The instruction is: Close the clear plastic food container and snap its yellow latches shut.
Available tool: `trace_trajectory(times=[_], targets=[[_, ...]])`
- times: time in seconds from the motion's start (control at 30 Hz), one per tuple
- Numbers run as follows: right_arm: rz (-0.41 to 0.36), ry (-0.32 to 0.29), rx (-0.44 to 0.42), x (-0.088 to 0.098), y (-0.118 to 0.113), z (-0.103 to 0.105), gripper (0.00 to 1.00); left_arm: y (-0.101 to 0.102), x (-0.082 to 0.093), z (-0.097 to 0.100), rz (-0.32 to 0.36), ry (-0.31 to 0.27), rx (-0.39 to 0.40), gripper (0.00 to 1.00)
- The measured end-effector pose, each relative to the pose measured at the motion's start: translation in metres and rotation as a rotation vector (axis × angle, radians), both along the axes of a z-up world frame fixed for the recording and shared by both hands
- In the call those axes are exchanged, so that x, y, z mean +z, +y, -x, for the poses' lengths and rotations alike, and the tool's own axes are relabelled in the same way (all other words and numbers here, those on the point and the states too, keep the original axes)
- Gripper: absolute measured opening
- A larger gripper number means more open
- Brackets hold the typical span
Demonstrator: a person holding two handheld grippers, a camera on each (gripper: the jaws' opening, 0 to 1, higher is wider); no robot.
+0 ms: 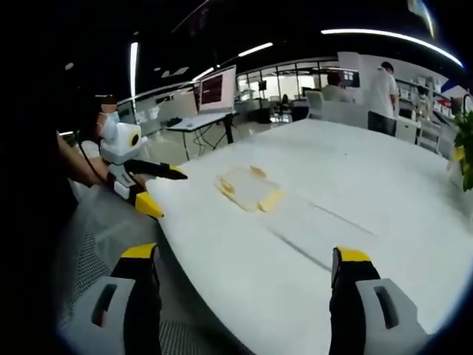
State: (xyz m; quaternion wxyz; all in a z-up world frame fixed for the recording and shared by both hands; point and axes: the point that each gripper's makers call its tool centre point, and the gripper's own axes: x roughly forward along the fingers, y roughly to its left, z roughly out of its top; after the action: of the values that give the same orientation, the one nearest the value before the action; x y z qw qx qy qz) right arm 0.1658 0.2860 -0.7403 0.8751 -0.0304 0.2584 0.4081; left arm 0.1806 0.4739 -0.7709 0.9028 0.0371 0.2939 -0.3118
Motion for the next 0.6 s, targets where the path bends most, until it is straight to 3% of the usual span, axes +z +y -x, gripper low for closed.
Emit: trace_trajectory(times=[0.1, 0.27, 0.43, 0.6], targets=[[0.009, -0.012, 0.005, 0.001, 0.0, 0.0, 0.94, 0.002, -0.004, 0.0, -0.041, -0.002, -0.03, 0.86], [0.038, -0.041, 0.05, 0.008, 0.005, 0.0, 0.94, -0.002, -0.002, -0.002, -0.038, -0.008, -0.057, 0.85], [0.013, -0.042, 0.052, 0.016, 0.017, -0.01, 0.93, -0.007, 0.003, -0.002, -0.042, -0.036, -0.088, 0.85], [-0.002, -0.055, 0.059, 0.022, 0.028, -0.013, 0.91, -0.006, 0.004, -0.006, -0.022, -0.024, -0.093, 0.84]])
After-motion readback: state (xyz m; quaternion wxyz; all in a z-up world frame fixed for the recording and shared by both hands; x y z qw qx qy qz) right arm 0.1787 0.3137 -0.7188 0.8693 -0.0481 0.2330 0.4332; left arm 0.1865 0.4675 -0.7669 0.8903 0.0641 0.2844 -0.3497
